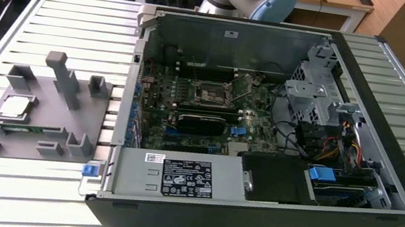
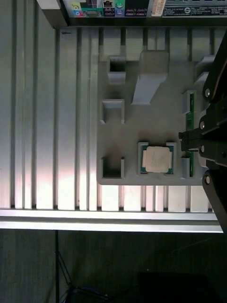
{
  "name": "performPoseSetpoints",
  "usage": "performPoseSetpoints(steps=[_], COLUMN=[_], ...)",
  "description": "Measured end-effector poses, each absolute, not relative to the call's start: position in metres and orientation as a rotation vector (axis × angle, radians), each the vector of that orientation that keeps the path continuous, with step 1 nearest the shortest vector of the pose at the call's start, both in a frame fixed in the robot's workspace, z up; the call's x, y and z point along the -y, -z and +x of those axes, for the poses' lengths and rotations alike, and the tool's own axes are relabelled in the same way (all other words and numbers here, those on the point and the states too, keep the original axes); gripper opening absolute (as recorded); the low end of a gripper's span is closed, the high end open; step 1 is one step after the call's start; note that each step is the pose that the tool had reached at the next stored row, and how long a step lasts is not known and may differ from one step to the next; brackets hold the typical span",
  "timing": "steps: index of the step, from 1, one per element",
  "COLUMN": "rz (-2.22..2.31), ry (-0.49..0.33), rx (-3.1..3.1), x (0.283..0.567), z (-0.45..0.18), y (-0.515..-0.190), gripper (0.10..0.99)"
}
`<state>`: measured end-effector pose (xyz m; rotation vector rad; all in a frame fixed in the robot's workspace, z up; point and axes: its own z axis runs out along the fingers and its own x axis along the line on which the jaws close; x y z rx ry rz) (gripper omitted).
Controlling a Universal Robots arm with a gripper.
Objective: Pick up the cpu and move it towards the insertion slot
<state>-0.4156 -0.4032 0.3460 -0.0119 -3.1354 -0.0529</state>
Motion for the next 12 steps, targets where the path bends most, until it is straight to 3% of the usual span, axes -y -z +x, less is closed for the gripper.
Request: performPoseSetpoints(steps=[12], rz=[-0.012], ry=[0.053], rx=[3.135], x=[0.4033], z=[-0.4156], y=[-0.3408], gripper=[0.106])
